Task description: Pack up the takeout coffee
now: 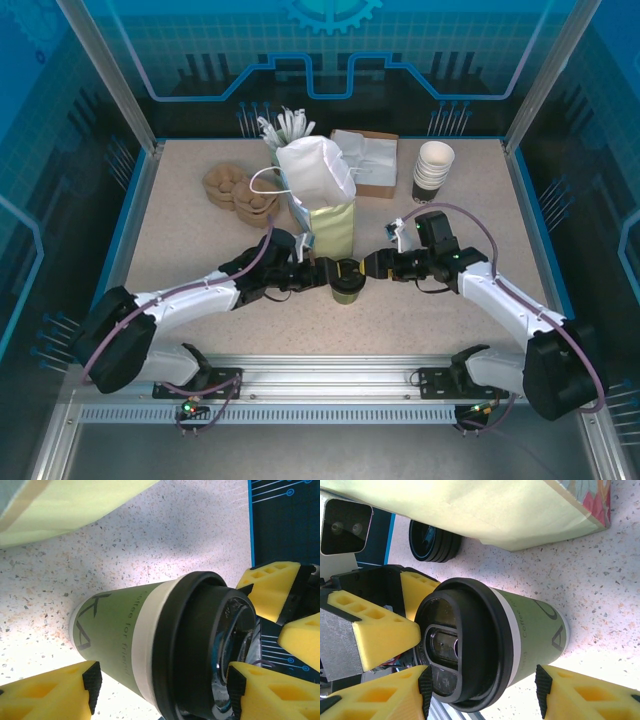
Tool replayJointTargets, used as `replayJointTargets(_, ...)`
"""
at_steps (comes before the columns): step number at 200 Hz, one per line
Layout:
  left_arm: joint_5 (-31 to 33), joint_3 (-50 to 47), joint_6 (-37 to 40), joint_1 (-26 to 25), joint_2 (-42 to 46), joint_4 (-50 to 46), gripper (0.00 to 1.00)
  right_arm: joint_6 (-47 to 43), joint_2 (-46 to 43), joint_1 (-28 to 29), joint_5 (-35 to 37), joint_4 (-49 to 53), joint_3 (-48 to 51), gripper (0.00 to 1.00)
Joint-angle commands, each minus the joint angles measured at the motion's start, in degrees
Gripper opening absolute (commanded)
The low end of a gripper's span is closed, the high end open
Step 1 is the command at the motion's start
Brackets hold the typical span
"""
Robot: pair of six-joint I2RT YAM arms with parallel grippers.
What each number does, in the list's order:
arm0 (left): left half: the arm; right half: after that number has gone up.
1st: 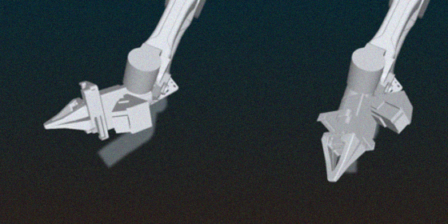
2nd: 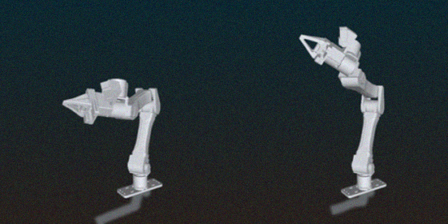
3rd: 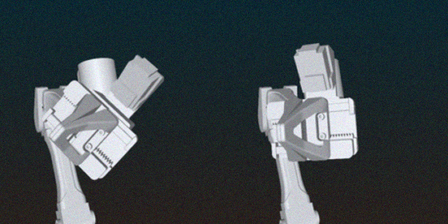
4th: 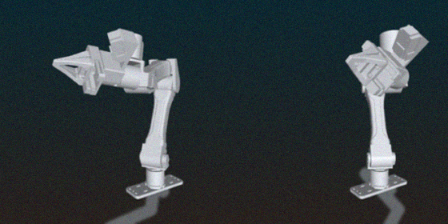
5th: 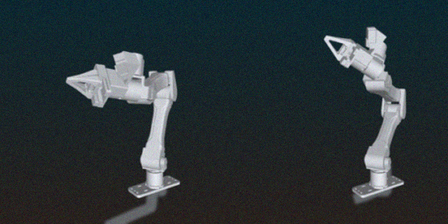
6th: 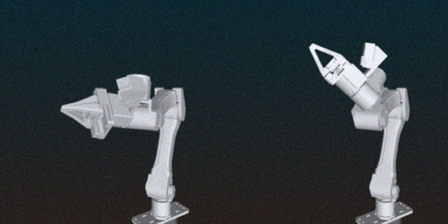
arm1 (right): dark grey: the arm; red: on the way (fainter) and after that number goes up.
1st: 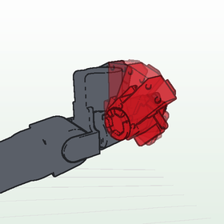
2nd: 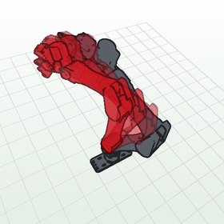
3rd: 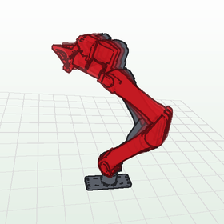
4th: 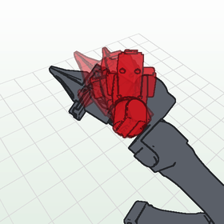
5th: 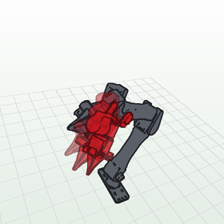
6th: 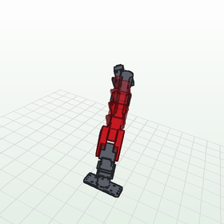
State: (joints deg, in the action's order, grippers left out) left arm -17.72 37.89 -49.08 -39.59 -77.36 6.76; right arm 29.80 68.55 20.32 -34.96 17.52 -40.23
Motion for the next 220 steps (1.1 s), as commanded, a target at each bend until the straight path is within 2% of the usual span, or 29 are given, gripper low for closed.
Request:
replayJointTargets(1, 0.9, 1.5, 1.3, -0.4, -0.9, 0.8, 0.67, -1.1, 0.9, 0.8, -1.2, 0.4, -1.3, 0.58)
replayJointTargets(127, 0.5, 1.5, 1.0, -0.2, -2.4, 2.0, 0.61, -1.4, 4.2, 0.9, -1.1, 0.1, -3.1, 0.55)
replayJointTargets(220, 0.4, -0.1, 0.3, -0.1, -3.6, 4.0, 0.51, -0.5, 6.9, 0.9, 0.7, -0.1, -2.0, 0.45)
